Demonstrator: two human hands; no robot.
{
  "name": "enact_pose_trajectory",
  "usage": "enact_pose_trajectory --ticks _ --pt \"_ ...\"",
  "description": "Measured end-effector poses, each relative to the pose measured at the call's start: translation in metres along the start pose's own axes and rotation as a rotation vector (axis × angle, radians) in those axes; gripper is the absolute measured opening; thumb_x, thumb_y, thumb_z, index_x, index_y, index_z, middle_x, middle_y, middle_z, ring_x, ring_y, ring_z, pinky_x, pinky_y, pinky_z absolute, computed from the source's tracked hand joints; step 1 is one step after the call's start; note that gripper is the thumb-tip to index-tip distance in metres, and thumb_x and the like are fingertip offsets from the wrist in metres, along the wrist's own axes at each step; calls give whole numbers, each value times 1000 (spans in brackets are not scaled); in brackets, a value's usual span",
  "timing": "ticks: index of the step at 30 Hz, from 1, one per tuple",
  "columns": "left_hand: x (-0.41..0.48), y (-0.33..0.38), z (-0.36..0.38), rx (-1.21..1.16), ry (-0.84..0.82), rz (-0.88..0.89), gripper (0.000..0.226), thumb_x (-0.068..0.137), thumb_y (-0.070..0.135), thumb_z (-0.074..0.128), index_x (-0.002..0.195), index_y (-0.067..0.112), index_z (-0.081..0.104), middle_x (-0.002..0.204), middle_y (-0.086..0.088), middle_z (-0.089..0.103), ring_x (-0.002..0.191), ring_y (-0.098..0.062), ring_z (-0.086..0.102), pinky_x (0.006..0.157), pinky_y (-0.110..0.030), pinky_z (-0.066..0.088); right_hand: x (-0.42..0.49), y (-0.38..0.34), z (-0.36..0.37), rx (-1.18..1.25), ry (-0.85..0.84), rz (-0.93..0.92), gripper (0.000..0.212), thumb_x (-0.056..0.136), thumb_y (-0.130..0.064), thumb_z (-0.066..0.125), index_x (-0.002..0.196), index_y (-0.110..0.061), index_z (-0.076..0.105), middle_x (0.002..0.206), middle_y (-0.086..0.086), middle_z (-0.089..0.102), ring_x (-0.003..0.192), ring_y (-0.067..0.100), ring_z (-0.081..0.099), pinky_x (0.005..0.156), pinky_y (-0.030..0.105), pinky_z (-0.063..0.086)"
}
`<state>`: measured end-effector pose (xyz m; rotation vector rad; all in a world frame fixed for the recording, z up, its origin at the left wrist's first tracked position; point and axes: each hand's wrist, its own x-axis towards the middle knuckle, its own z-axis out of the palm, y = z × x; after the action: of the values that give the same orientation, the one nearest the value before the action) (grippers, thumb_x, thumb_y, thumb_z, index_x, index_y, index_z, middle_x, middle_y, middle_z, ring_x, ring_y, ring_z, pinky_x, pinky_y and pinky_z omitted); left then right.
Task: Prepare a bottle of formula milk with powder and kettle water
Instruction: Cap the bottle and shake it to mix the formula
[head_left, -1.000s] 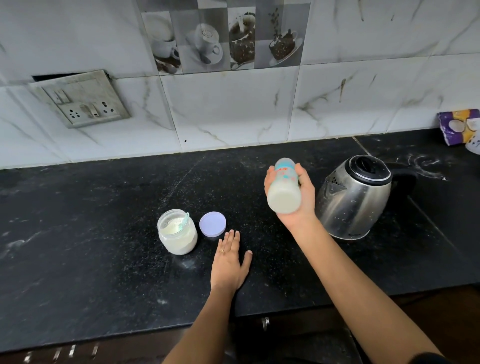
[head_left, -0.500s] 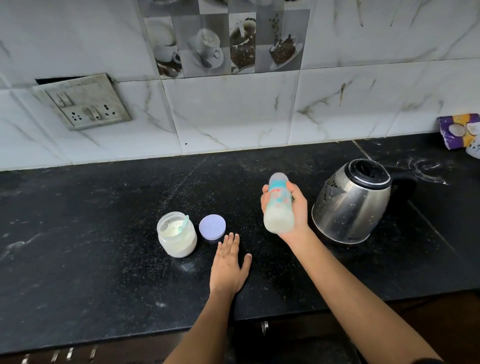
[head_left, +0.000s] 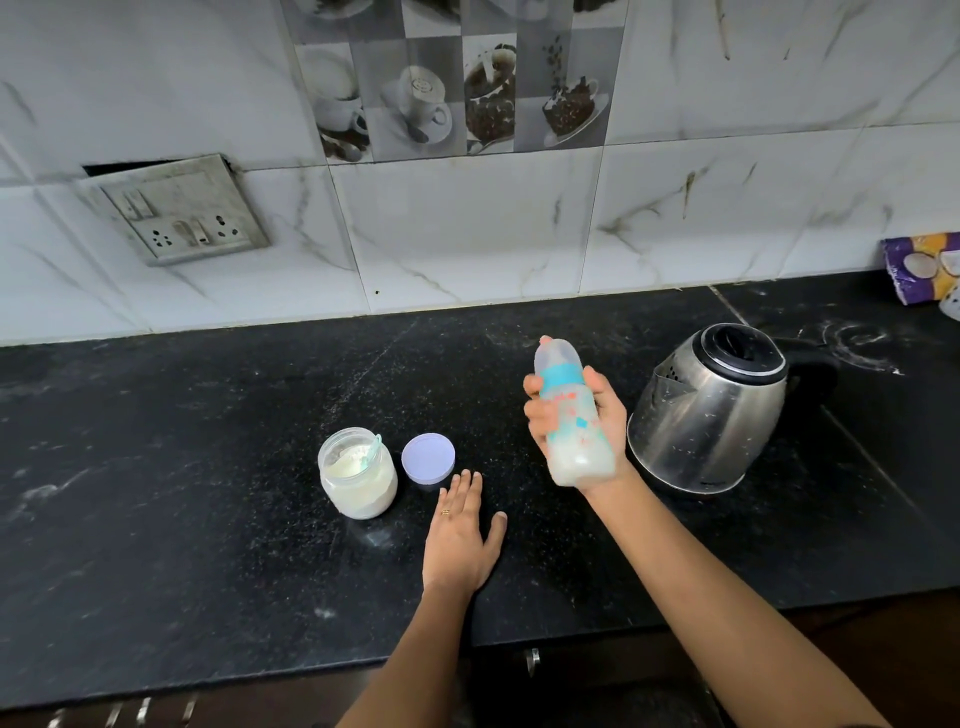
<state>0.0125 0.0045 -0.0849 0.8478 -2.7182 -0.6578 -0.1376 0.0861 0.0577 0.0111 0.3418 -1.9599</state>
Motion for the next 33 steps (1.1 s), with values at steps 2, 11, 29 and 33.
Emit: enact_pose_trajectory --ticks 2,11,29,33 --pt "0 0 0 7 -5 -2 66 99 47 35 153 16 14 161 0 10 147 -9 -1 116 -21 -11 -1 0 3 169 -27 -8 51 72 -19 74 114 -5 49 91 17 58 64 26 63 57 36 57" --pt "0 0 0 -6 -3 -8 66 99 47 35 153 16 15 161 1 10 147 -8 0 116 -20 -10 0 -1 17 102 -146 32 56 73 -15 75 120 -5 45 96 20 59 71 28 64 63 40 57" --pt "0 0 1 -19 16 -12 65 98 45 38 152 16 16 160 1 12 147 -8 1 114 -18 -12 -4 7 32 77 -322 125 56 82 -30 69 128 -8 46 102 20 51 66 26 59 58 33 55" --pt "1 0 1 -14 6 -11 65 98 47 37 153 17 16 160 2 12 147 -7 1 116 -20 -10 -4 2 39 -35 -269 55 77 55 -29 92 112 -4 45 95 13 51 64 21 62 57 31 57"
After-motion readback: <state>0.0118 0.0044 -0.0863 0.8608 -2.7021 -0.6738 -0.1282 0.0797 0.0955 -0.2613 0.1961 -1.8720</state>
